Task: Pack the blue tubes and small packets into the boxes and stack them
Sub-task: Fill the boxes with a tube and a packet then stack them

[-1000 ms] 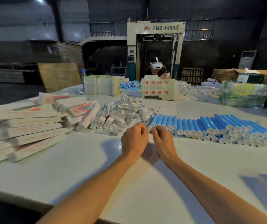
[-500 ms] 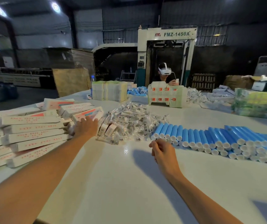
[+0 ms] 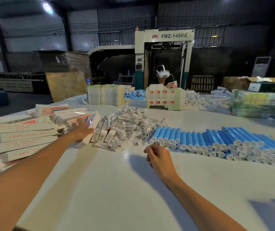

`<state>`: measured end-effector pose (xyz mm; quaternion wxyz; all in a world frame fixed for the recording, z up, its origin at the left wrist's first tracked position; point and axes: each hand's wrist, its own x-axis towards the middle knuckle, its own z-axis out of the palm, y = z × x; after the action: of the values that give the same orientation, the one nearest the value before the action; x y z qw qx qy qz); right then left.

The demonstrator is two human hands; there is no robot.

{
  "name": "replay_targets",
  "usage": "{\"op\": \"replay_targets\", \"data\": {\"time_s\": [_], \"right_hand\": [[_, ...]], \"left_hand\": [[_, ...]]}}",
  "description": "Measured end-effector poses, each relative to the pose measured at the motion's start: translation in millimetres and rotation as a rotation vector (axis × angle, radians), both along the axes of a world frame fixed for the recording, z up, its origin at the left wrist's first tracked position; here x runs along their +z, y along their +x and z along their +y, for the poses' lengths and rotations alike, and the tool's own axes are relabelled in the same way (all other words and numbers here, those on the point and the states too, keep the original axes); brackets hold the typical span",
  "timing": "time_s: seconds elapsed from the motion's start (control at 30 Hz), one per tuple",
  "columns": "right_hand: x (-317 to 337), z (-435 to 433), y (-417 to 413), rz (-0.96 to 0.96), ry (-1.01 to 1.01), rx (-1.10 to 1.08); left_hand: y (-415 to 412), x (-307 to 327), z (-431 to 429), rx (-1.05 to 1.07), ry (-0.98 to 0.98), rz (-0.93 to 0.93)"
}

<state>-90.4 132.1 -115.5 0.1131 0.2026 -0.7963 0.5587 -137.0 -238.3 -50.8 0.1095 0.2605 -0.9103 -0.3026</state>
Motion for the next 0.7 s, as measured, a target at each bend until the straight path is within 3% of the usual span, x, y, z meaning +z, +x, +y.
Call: {"op": "replay_targets", "data": {"time_s": [0.27, 0.37, 0.57, 0.7], "right_hand": [[5.6, -0.3, 6.4, 0.018, 0.033, -0.003], [8.2, 0.4, 7.0, 0.044, 0.073, -0.075], [39.0, 38.1, -21.5, 0.114, 0.200, -0.512], [56.4, 86.4, -52.6, 0.112, 0.568, -0.644]], "left_hand": [[46.1, 40.3, 78.0, -0.060, 0.078, 0.343], [67.0, 52.8, 142.2, -0.300, 0.290, 0.371], [85.3, 34.1, 242.8, -0.672, 0.738, 0.486], [85.3, -1.9, 264.3, -0.756, 0.791, 0.504]]}}
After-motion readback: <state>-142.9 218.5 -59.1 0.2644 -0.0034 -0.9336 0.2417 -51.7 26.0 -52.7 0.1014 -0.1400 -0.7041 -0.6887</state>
